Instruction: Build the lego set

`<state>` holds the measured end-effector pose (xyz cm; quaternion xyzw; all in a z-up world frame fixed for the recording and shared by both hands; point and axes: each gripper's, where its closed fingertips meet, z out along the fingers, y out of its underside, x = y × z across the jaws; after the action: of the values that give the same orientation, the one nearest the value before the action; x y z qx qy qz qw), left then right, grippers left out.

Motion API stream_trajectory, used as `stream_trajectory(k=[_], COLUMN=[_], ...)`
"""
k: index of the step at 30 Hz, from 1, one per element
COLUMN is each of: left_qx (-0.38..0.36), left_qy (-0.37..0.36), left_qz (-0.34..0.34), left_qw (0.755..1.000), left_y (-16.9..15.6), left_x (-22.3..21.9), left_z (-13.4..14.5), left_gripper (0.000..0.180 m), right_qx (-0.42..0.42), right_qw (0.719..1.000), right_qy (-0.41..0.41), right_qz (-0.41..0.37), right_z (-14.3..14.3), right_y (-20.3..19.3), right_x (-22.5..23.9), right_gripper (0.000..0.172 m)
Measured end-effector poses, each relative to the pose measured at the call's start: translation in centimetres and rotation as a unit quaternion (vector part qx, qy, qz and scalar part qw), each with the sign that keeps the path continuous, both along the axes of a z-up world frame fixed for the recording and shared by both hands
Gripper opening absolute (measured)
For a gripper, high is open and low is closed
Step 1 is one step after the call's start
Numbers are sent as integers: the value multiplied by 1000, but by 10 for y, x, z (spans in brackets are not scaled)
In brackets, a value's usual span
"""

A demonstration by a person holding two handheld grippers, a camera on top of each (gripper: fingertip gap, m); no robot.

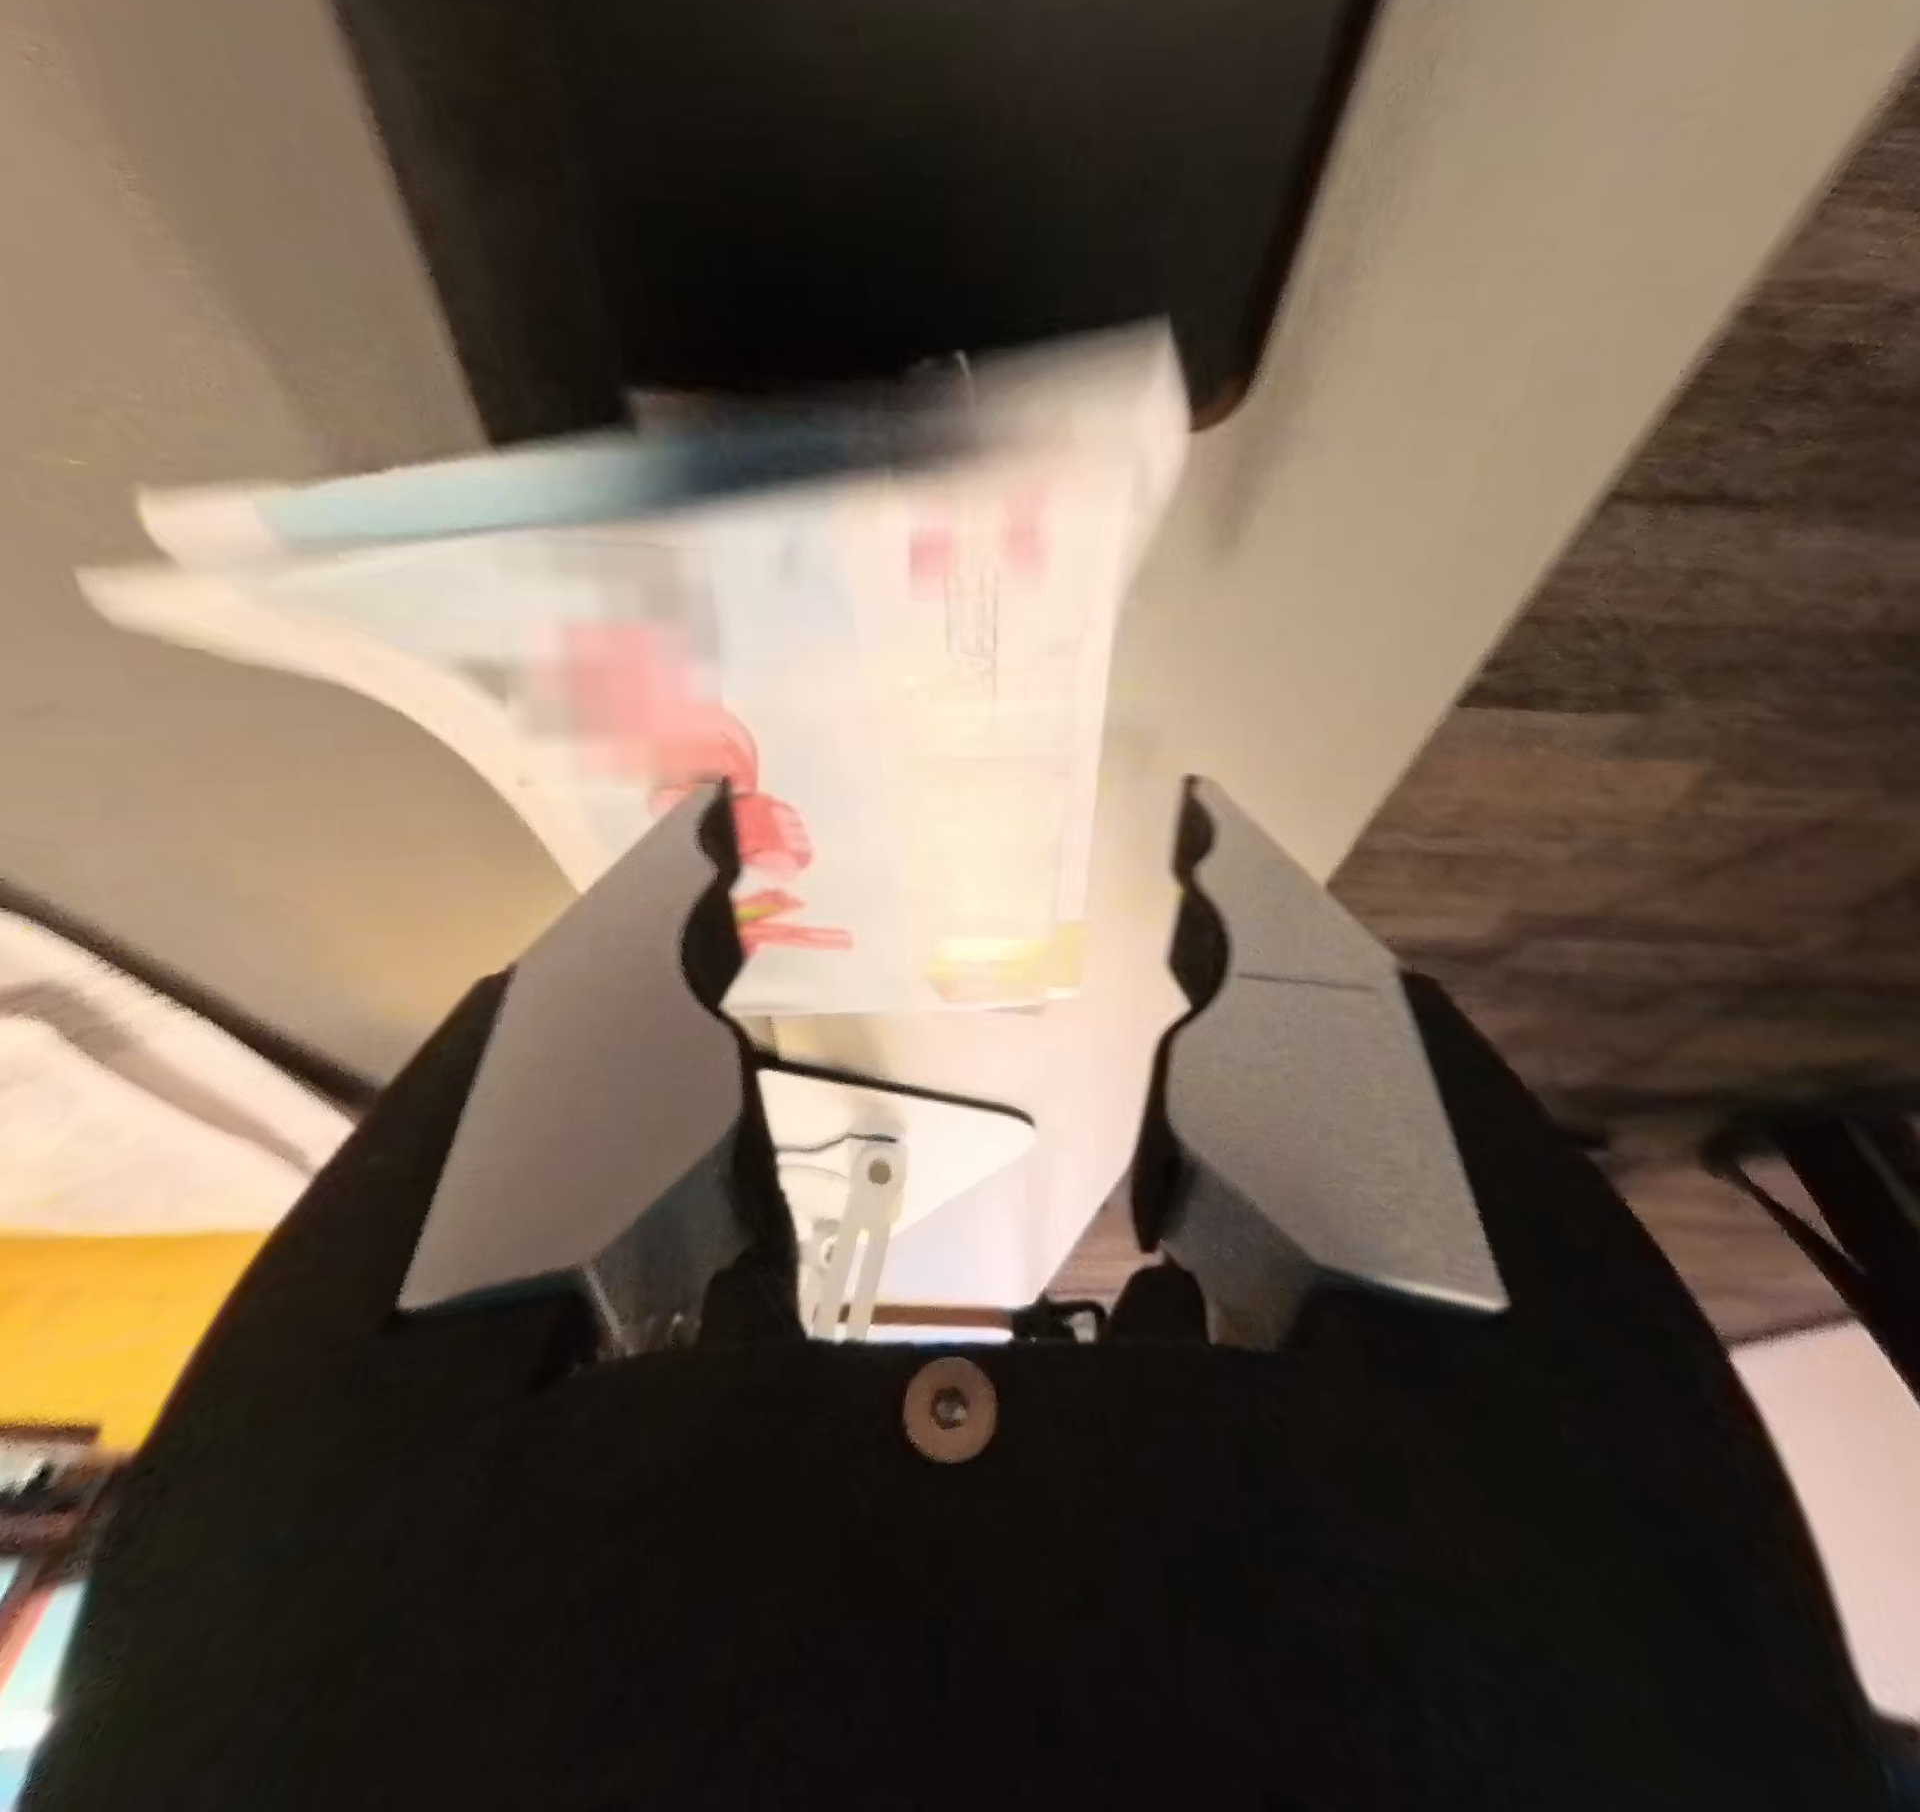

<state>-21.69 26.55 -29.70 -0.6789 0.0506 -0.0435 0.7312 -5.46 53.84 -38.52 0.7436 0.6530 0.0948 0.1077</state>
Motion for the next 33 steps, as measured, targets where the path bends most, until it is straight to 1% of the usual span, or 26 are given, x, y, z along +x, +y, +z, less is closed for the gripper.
stream_trajectory(k=[1, 2, 3, 4, 6, 7, 8, 9, 11, 12, 14, 16, 18, 19, 20, 21, 23, 24, 25, 27, 28, 30, 33], left_qx=[0, 3, 4, 7, 10, 11, 12, 15, 17, 20, 24, 29, 36, 41, 46, 52, 57, 56, 56, 60, 63, 66, 78], left_qy=[5, 9, 10, 9, 4, 2, 1, 1, 1, 1, 1, 0, 3, 5, 7, 9, 11, 14, 20, 30, 34, 48, 90], left_qz=[0, 1, 0, 2, 6, 7, 9, 11, 13, 14, 16, 17, 17, 18, 19, 16, 5, 1, -3, -8, -14, -32, -67], left_qw=[1000, 1000, 1000, 1000, 1000, 1000, 1000, 1000, 1000, 1000, 1000, 999, 999, 999, 999, 999, 998, 998, 998, 998, 997, 996, 991], left_y=[0, 0, 0, 0, 1, 1, 1, 1, 1, 0, -1, -3, -6, -7, -8, -10, -11, -11, -11, -13, -14, -15, -22], left_x=[1, 1, 2, 1, -1, -2, -3, -3, -4, -4, -6, -6, -6, -7, -7, -6, -2, 1, 3, 7, 11, 22, 48], left_z=[0, 0, 1, 1, 2, 3, 3, 4, 4, 5, 7, 8, 11, 13, 14, 15, 15, 14, 13, 14, 14, 15, 19], left_gripper=[98, 98, 98, 98, 97, 97, 97, 97, 97, 97, 96, 96, 95, 94, 92, 88, 80, 79, 76, 72, 71, 70, 67], right_qx=[36, 85, 150, 212, 305, 338, 367, 379, 384, 382, 377, 354, 373, 391, 411, 421, 415, 418, 429, 465, 487, 541, 599], right_qw=[999, 996, 988, 974, 935, 907, 874, 844, 799, 781, 752, 742, 733, 722, 704, 680, 615, 586, 567, 544, 530, 506, 477], right_qy=[0, 3, 17, 50, 164, 236, 310, 372, 462, 494, 540, 566, 566, 567, 574, 594, 661, 684, 690, 679, 674, 653, 628], right_qz=[-1, 5, 30, 58, 78, 81, 80, 71, 36, 16, -23, -47, -59, -64, -75, -87, -112, -123, -137, -162, -168, -159, -139], right_z=[2, 9, 20, 34, 69, 89, 112, 132, 163, 176, 197, 209, 221, 228, 236, 242, 243, 234, 217, 177, 162, 143, 128], right_y=[9, 21, 36, 44, 39, 26, 9, -12, -54, -74, -111, -152, -188, -206, -224, -246, -301, -327, -348, -381, -395, -419, -446], right_x=[-1, -3, -9, -20, -54, -72, -86, -95, -101, -100, -94, -87, -69, -57, -45, -34, -18, -8, 5, 34, 49, 76, 106], right_gripper=[96, 96, 88, 86, 85, 85, 83, 82, 84, 86, 89, 91, 96, 96, 95, 94, 90, 88, 88, 87, 86, 83, 78])
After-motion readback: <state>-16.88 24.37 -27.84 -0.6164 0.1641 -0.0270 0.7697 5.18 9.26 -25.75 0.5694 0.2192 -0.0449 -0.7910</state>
